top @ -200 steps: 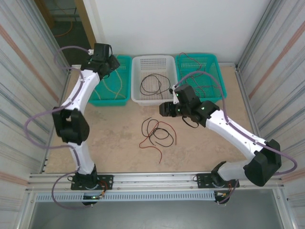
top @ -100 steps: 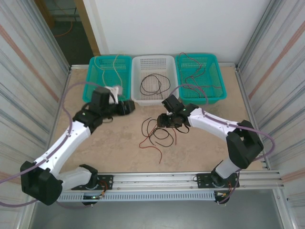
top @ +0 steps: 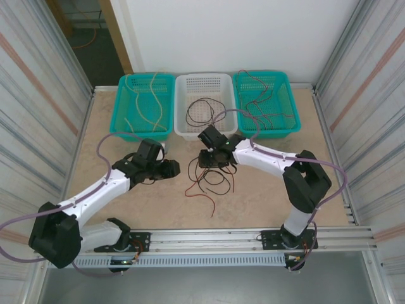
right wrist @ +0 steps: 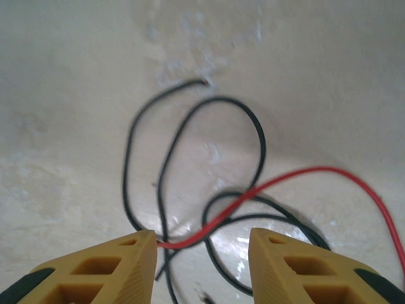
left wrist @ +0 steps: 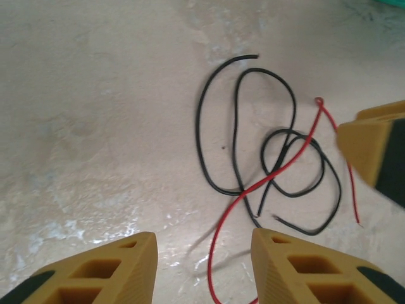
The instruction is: Untangle the cables
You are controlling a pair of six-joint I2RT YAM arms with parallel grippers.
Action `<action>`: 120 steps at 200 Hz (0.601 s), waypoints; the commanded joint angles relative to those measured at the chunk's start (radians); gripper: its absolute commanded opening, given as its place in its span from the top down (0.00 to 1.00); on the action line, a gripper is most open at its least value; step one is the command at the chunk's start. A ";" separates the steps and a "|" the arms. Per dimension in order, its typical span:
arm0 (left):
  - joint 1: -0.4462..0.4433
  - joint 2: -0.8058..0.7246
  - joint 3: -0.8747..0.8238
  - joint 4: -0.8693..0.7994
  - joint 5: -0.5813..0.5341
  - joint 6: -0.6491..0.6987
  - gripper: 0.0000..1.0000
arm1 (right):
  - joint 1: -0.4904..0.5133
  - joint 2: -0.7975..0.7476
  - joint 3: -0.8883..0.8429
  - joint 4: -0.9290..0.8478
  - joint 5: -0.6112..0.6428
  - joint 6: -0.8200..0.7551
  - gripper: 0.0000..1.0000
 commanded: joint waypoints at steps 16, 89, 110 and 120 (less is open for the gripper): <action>-0.004 -0.078 -0.008 -0.029 -0.088 -0.021 0.57 | -0.001 0.117 0.144 -0.106 0.115 -0.102 0.58; -0.004 -0.154 -0.005 -0.087 -0.107 -0.016 0.56 | -0.083 0.229 0.164 -0.105 0.029 -0.164 0.59; -0.004 -0.165 0.004 -0.088 -0.105 -0.020 0.56 | -0.086 0.232 0.127 -0.049 -0.036 -0.184 0.60; -0.004 -0.169 0.013 -0.089 -0.102 -0.019 0.56 | -0.089 0.234 0.118 -0.038 -0.042 -0.181 0.60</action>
